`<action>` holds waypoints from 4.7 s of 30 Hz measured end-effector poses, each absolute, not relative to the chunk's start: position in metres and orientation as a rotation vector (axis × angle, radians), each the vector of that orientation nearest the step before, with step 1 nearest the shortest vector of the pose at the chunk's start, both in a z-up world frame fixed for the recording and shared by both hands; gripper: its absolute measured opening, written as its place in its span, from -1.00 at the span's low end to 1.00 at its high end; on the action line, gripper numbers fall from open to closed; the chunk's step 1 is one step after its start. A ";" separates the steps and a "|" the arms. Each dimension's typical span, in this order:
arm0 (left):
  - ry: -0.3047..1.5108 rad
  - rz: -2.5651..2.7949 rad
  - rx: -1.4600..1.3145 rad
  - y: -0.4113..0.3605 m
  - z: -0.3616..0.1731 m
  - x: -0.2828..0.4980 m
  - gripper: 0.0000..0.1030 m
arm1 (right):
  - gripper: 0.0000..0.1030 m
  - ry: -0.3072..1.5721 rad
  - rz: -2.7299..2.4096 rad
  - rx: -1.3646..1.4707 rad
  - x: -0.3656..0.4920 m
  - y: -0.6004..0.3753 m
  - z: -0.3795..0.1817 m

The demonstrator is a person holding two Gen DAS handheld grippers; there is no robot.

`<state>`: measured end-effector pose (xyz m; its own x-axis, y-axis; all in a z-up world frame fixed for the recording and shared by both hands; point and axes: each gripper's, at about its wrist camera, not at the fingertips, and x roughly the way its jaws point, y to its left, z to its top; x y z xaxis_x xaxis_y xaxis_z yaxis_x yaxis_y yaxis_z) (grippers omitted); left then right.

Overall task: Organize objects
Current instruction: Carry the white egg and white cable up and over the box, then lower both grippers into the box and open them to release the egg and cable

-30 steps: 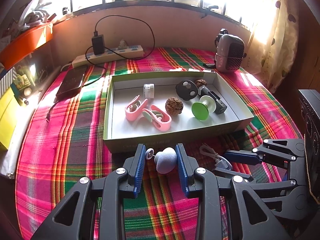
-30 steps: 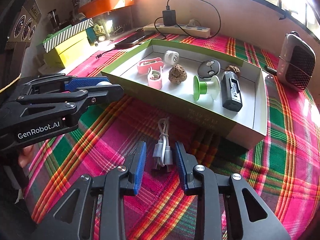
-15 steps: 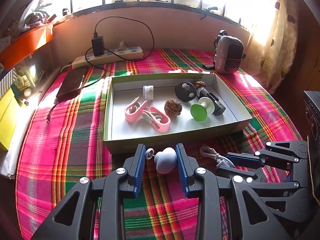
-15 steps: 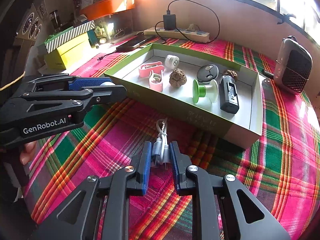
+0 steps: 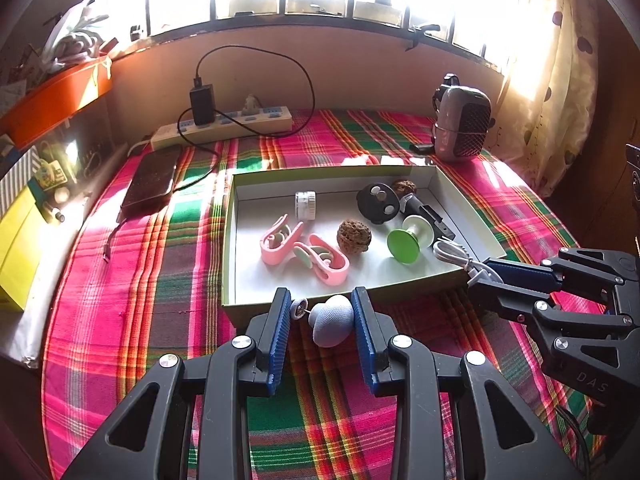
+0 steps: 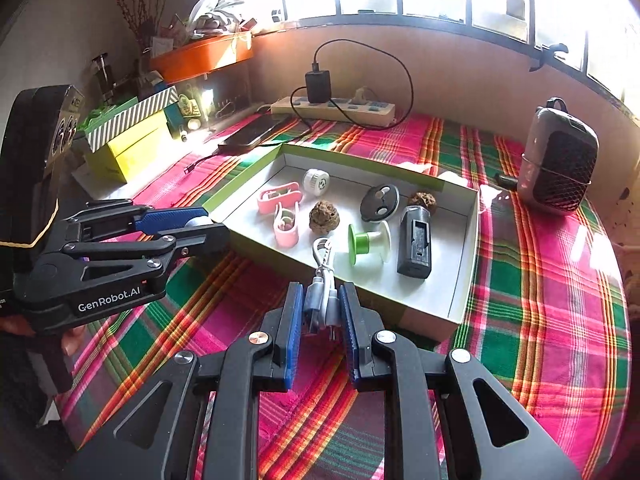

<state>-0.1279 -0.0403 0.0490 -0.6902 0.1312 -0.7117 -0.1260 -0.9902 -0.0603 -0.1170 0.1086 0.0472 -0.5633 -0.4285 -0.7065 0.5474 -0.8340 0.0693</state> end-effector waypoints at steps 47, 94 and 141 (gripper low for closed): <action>-0.035 2.743 -1.303 -0.051 0.015 -0.192 -0.44 | -0.61 0.201 -2.292 1.160 -0.250 0.055 0.023; -0.022 2.740 -1.320 -0.047 0.011 -0.196 -0.43 | -0.60 0.176 -2.271 1.227 -0.259 0.051 0.007; 0.011 2.848 -1.226 -0.037 0.044 -0.123 -0.42 | -0.26 0.099 -2.548 1.101 -0.152 0.096 0.055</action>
<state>-0.1225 -0.0371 0.0442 -0.6867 0.0347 -0.7261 -0.0401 -0.9991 -0.0098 -0.1520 0.0959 0.0551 -0.6305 -0.2990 -0.7162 0.3537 -0.9321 0.0778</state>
